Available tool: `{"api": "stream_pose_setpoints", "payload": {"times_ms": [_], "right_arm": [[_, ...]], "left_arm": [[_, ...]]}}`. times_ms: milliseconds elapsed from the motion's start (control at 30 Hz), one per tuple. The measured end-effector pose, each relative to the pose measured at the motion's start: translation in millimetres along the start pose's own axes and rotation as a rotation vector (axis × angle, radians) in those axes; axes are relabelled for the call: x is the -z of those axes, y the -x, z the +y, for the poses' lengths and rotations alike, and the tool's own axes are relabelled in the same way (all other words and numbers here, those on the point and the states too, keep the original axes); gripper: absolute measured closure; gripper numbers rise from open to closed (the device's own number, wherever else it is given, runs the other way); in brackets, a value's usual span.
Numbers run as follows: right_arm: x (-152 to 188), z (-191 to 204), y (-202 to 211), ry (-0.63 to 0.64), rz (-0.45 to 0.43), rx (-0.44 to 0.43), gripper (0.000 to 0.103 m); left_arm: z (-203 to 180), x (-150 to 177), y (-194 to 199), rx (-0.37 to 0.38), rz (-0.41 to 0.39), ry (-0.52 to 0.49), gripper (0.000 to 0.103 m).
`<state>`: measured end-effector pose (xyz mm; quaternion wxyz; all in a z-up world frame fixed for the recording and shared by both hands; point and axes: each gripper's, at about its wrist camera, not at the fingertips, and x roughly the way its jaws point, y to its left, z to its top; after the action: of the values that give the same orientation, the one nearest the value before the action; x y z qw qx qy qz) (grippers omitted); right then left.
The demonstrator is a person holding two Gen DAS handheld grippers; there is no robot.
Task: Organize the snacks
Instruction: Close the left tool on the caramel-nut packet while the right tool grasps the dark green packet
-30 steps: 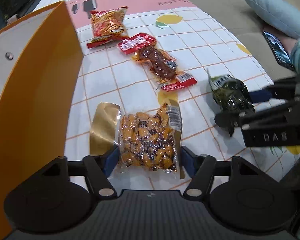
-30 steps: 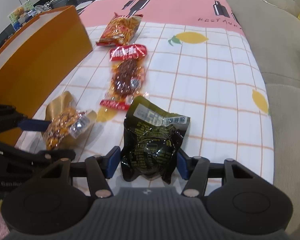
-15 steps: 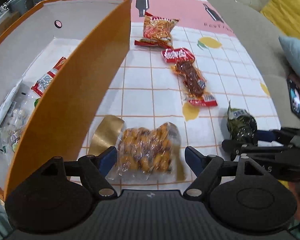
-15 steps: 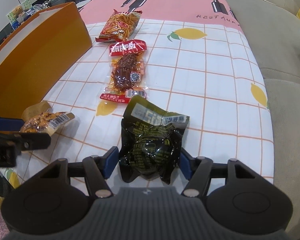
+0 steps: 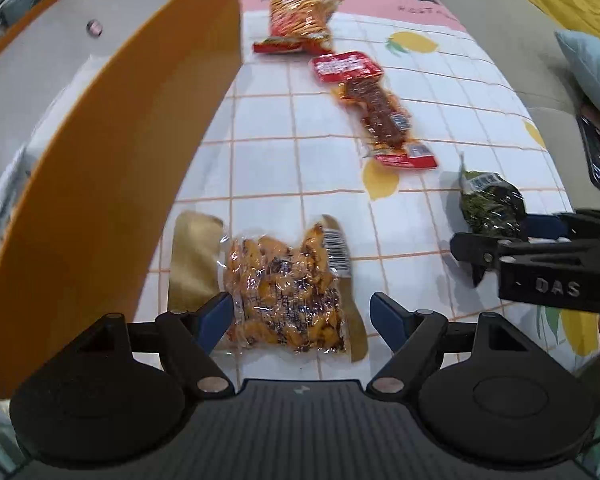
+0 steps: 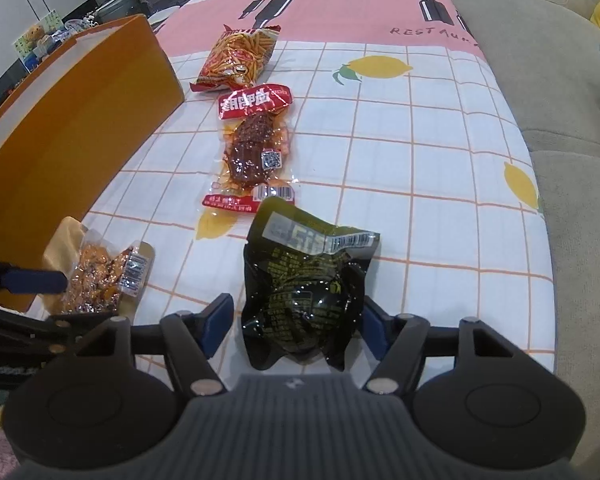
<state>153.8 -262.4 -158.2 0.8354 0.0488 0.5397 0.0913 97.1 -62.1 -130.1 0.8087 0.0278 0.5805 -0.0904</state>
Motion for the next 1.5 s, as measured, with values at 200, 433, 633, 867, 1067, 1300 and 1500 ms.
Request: {"api": "stream_pose_setpoints", "payload": {"times_ms": [200,433,633,867,1067,1300,1500], "right_arm": [[-0.9,1.2,-0.9,0.0,-0.005,-0.01,0.031],[-1.5,1.0,-3.2,0.004,-0.015,-0.006,0.031],[-1.4,5.4,-3.5,0.057,-0.039,0.032,0.044],[-3.3,-0.3,0.8,0.025,-0.043,0.017,0.052],[-5.9,5.1,9.9,0.035,-0.089,-0.004,0.056],[-8.5,14.3,23.0,0.061,-0.144,-0.044,0.058],[-14.0,13.7,30.4,0.044,-0.176,-0.074,0.058]], "left_arm": [[-4.7,-0.2,-9.7,-0.049,0.001,0.001,0.009],[-10.0,5.6,-14.0,-0.091,-0.027,-0.051,0.011],[-2.1,4.8,-11.1,-0.091,-0.053,-0.029,0.031],[8.2,0.3,1.0,-0.067,-0.09,0.02,0.04],[7.6,-5.6,16.7,-0.053,-0.142,0.028,0.06],[9.2,-12.9,33.2,-0.01,-0.187,0.049,0.062],[12.0,-25.5,52.0,0.025,-0.225,0.089,0.062]]}}
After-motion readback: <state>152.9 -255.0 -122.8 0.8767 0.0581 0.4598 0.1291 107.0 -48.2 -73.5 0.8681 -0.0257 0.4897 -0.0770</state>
